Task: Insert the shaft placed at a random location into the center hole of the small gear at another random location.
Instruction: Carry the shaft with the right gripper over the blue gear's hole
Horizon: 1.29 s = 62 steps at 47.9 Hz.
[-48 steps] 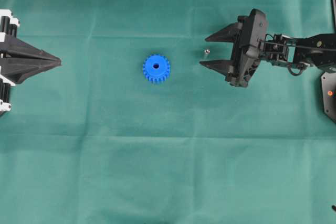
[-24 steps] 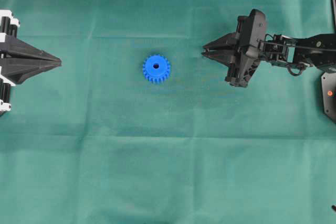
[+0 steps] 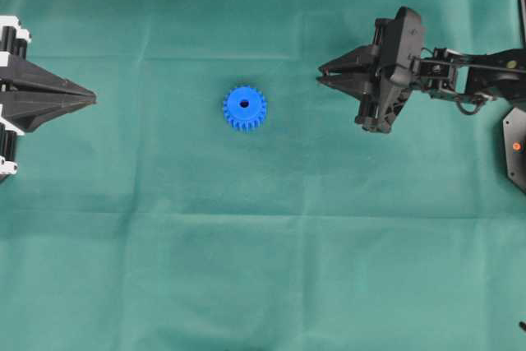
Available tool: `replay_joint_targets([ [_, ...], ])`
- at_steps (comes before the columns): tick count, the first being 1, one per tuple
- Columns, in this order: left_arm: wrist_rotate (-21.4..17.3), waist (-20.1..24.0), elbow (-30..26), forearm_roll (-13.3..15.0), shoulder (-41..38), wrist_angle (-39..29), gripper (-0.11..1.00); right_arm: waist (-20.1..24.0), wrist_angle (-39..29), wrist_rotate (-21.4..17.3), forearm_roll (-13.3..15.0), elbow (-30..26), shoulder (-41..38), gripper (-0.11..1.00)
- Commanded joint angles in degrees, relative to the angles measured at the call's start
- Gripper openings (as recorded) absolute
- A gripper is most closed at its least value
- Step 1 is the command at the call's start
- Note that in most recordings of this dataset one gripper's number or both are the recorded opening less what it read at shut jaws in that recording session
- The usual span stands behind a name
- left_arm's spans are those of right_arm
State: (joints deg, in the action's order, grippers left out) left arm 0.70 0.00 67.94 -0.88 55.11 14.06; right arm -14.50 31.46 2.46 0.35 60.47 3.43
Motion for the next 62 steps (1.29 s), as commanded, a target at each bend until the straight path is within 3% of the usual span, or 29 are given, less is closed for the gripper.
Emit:
replay_joint_targets([
  [1, 0.09, -0.09, -1.05, -0.18, -0.44, 0.26, 0.0, 0.0, -4.57, 0.97, 0.18, -2.29, 5.45, 0.13],
  [12, 0.18, -0.09, -1.05, -0.18, -0.53, -0.18, 0.0, 0.26, -11.07, 0.97, 0.18, -3.43, 11.87, 0.13],
  [29, 0.09, -0.09, -1.05, -0.18, -0.53, -0.18, 0.0, 1.05, -11.43, 0.62, 0.18, -3.6, 11.87, 0.13],
  [41, 0.09, -0.09, -1.05, -0.09, -0.53, -0.18, 0.0, 3.34, -11.34, 0.26, 0.18, -6.94, 8.35, 0.13],
  [62, 0.18, -0.09, -1.05, -0.09, -0.53, -0.18, 0.0, 8.0, -12.57, 0.62, 0.18, -19.6, -2.55, 0.13],
])
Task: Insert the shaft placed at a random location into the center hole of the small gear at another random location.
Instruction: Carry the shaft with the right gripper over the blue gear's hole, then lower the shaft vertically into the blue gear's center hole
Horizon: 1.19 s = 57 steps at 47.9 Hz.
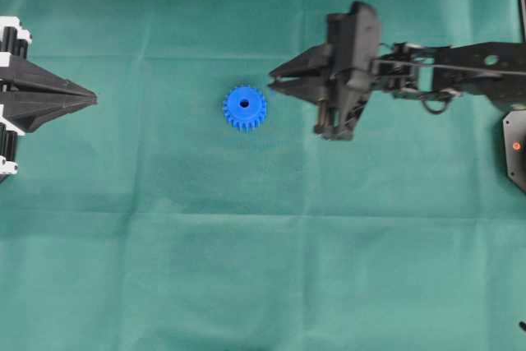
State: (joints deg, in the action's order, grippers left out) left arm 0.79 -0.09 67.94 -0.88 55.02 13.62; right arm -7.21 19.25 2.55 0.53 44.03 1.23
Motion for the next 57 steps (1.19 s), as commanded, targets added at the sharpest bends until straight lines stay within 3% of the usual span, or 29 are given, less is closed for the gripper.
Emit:
replay_joint_targets([
  [1, 0.09, 0.0, -1.05, -0.18, -0.35, 0.26, 0.0, 0.88, -0.44, 0.53, 0.0, -3.6, -0.7, 0.13],
  [17, 0.09, 0.0, -1.05, -0.09, -0.35, 0.26, 0.0, 1.41, -0.79, 0.7, 0.0, -7.47, -4.31, 0.13],
  [57, 0.09, 0.0, -1.05, -0.09, -0.35, 0.35, 0.0, 0.53, 0.7, 0.97, 0.0, -8.0, -7.65, 0.13],
])
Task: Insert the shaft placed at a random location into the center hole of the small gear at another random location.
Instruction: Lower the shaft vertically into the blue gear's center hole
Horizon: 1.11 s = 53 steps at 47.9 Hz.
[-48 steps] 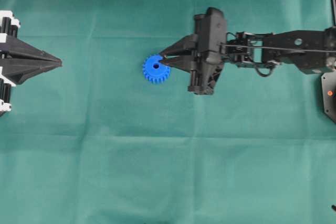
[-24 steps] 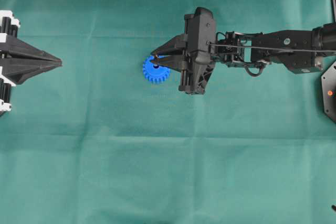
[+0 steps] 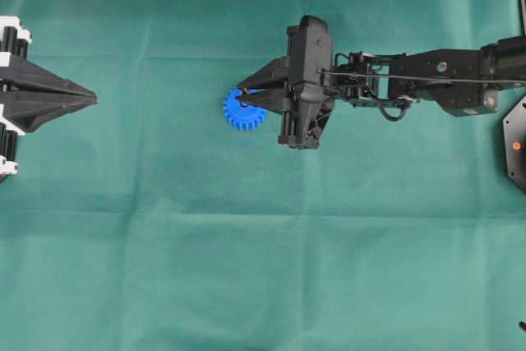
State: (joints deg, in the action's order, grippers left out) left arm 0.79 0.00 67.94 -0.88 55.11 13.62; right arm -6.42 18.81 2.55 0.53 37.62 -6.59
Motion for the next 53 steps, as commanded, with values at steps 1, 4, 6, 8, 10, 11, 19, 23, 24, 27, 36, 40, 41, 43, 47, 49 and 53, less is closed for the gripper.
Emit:
replay_joint_targets([
  [1, 0.0, -0.09, -1.05, -0.18, -0.44, 0.53, 0.0, -0.26, 1.23, 0.97, 0.09, -1.58, 0.0, 0.13],
  [4, 0.09, -0.09, -1.05, -0.18, -0.53, 0.35, 0.0, -0.44, 1.58, 0.97, 0.0, -1.67, -0.53, 0.13],
  [6, 0.09, -0.09, -1.05, -0.18, -0.44, 0.53, 0.0, -0.44, 1.85, 0.97, 0.09, -1.58, -0.88, 0.13],
  [8, 0.0, -0.09, -1.05, -0.09, -0.44, 0.53, 0.0, -0.53, 2.2, 0.97, 0.09, -1.58, -1.32, 0.13],
  [10, 0.09, -0.09, -1.05, -0.18, -0.44, 0.53, 0.0, -0.62, 2.55, 0.97, 0.0, -1.58, -1.67, 0.13],
  [11, 0.09, -0.09, -1.05, -0.09, -0.44, 0.53, 0.0, -0.7, 2.64, 0.97, 0.0, -1.58, -1.76, 0.13],
  [19, 0.0, -0.09, -1.05, -0.18, -0.53, 0.35, 0.0, -0.7, 3.34, 0.88, 0.09, -1.49, -2.72, 0.13],
  [23, 0.09, -0.09, -1.05, -0.09, -0.44, 0.35, 0.0, -0.7, 3.6, 0.88, 0.0, -1.41, -2.9, 0.13],
  [24, 0.09, -0.09, -1.05, -0.09, -0.44, 0.35, 0.0, -0.7, 3.6, 0.88, 0.0, -1.32, -2.9, 0.13],
  [27, 0.09, -0.09, -1.05, -0.18, -0.44, 0.35, 0.0, -0.79, 3.69, 0.88, 0.0, -1.32, -2.9, 0.13],
  [36, 0.09, -0.09, -1.05, -0.09, -0.53, 0.26, 0.0, -0.7, 3.69, 0.79, 0.0, -1.32, -3.52, 0.13],
  [40, 0.09, -0.09, -1.05, -0.09, -0.53, 0.26, 0.0, -0.79, 3.87, 0.7, -0.09, -1.41, -4.04, 0.13],
  [41, 0.09, -0.09, -1.05, -0.09, -0.44, 0.26, 0.0, -0.7, 4.04, 0.7, -0.09, -1.41, -4.22, 0.13],
  [43, 0.09, -0.09, -1.05, -0.18, -0.53, 0.26, 0.0, -0.79, 4.31, 0.7, -0.18, -1.41, -4.57, 0.13],
  [47, 0.09, -0.09, -1.05, -0.18, -0.44, 0.26, 0.0, -0.7, 4.92, 0.62, -0.18, -1.41, -5.27, 0.13],
  [49, 0.09, -0.09, -1.05, -0.09, -0.53, 0.26, 0.0, -0.79, 5.19, 0.62, -0.18, -1.49, -5.54, 0.13],
  [53, 0.09, -0.09, -1.05, -0.18, -0.53, 0.26, 0.0, -0.79, 5.27, 0.62, -0.18, -1.58, -6.24, 0.13],
])
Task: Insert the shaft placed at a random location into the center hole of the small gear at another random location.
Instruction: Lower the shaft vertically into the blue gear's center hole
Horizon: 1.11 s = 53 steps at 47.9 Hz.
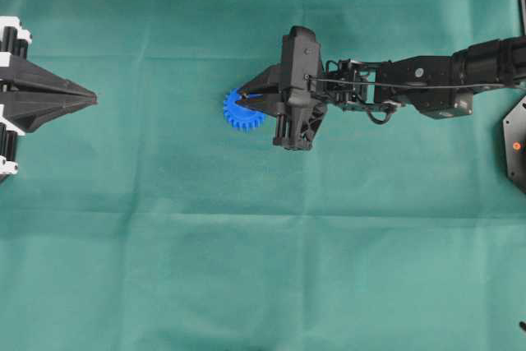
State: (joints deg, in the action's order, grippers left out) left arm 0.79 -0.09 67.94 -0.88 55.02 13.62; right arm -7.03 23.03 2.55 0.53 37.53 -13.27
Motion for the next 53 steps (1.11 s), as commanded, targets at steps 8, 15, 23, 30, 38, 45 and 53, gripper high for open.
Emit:
replay_joint_targets([
  [8, 0.09, 0.0, -1.05, -0.09, -0.35, 0.26, 0.0, -0.18, 1.23, 0.53, -0.18, -1.58, -0.44, 0.13],
  [15, 0.09, 0.0, -1.05, -0.09, -0.44, 0.26, 0.0, -0.18, 1.58, 0.53, -0.26, -1.58, -0.97, 0.13],
  [23, 0.09, 0.0, -1.05, -0.09, -0.44, 0.26, 0.0, -0.18, 1.58, 0.53, -0.18, -1.58, -0.97, 0.13],
  [30, 0.09, 0.0, -1.05, -0.09, -0.44, 0.26, 0.0, -0.18, 1.58, 0.53, -0.26, -1.58, -0.97, 0.13],
  [38, 0.09, 0.0, -1.05, -0.18, -0.44, 0.26, 0.0, -0.18, 1.58, 0.53, -0.18, -1.58, -0.97, 0.14],
  [45, 0.09, 0.0, -1.05, -0.18, -0.44, 0.26, 0.0, -0.18, 1.49, 0.44, -0.26, -1.58, -1.05, 0.29],
  [53, 0.0, 0.0, -1.05, -0.09, -0.44, 0.26, 0.0, -0.09, 1.49, 0.44, -0.26, -1.67, -0.88, 0.77],
])
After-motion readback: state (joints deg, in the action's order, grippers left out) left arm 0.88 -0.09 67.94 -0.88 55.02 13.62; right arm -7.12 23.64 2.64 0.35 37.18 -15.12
